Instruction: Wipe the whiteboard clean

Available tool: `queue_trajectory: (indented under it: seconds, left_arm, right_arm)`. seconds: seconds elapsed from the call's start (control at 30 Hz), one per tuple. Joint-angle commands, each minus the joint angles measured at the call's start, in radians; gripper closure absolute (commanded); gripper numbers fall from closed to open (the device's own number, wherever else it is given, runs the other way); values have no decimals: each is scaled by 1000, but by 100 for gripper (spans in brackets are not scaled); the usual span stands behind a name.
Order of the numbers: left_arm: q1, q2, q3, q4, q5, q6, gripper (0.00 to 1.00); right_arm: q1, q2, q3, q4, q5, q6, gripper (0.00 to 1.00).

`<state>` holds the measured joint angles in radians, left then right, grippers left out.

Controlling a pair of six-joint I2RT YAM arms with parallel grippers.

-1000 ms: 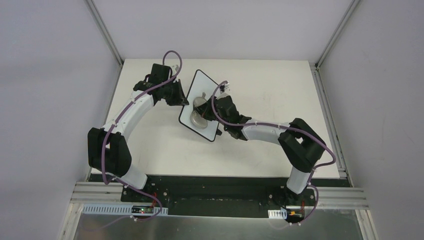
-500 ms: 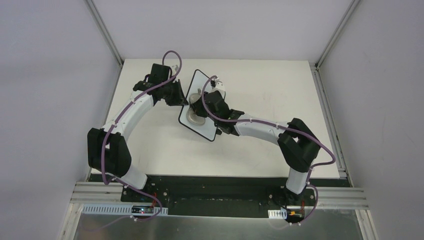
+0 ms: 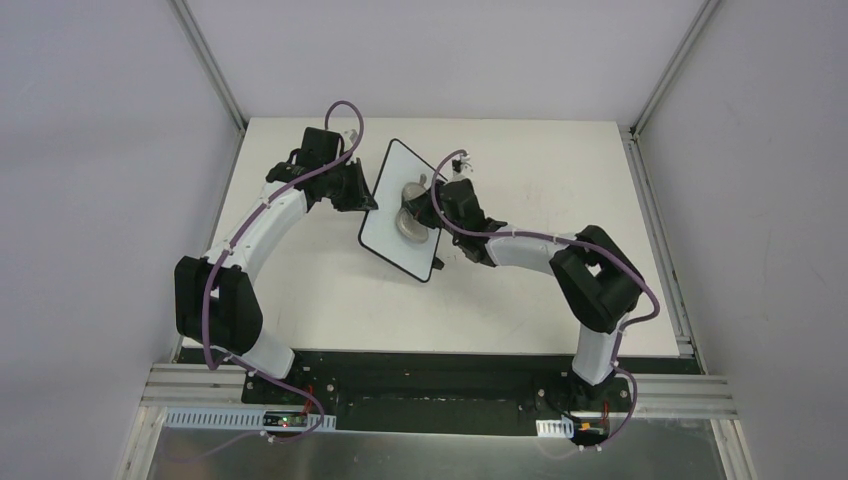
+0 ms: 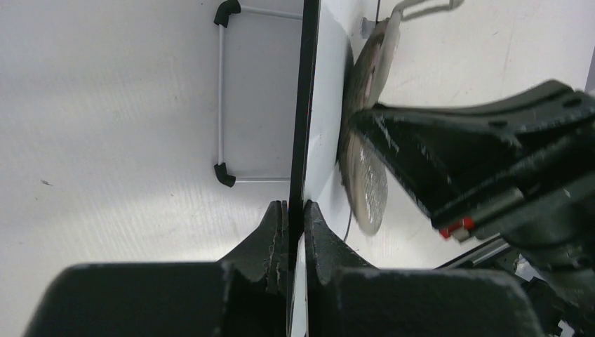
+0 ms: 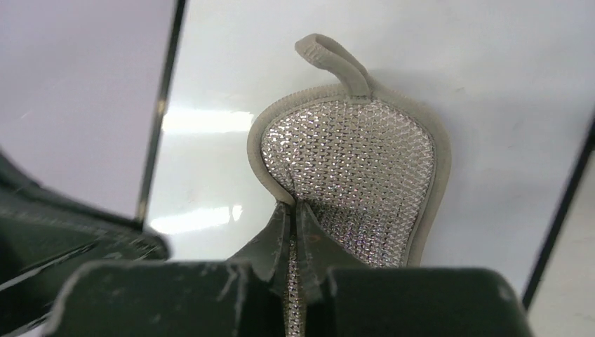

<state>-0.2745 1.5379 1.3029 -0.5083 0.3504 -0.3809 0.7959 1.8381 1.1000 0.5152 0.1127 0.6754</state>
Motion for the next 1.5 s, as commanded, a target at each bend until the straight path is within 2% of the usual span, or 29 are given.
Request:
queue_trajectory:
  seconds: [0.0,0.3,0.5,0.6,0.7,0.87,1.0,1.1,1.3,1.47]
  left_arm:
    - [-40,-3,-27,-124,50,-16,100]
    - [-40,2,-27,-126,40,-5,100]
    - [-40,5,-25,-130,38,-1,100]
    - [-40,5,-25,-131,39,-1,100]
    - [-40,2,-26,-130,38,-1,100]
    - [-40,2,-25,-133,33,-1,100]
    - [-41,4,-25,-130,42,-4,100]
    - [-43,4,-24,-130,42,-4,100]
    - [-45,5,-25,-133,31,5,100]
    - [-47,5,-24,-133,31,5,100]
  right_arm:
    - [-30,109,-42,-131,38,-27,100]
    - [99,109,258,-204,-19,-100,100]
    - [104,94,290,-129,-68,-83,100]
    - [66,103,267,-126,-66,-83,100]
    - [-1,118,187,-85,-86,-52,100]
    - [-86,122,21,-89,-21,-55,100]
    - [-92,119,-20,-108,-25,-38,100]
    - [-36,106,47,-134,-46,-46,100]
    - [144,85,302,-234,-34,-137,100]
    - [176,55,341,-178,-74,-155,100]
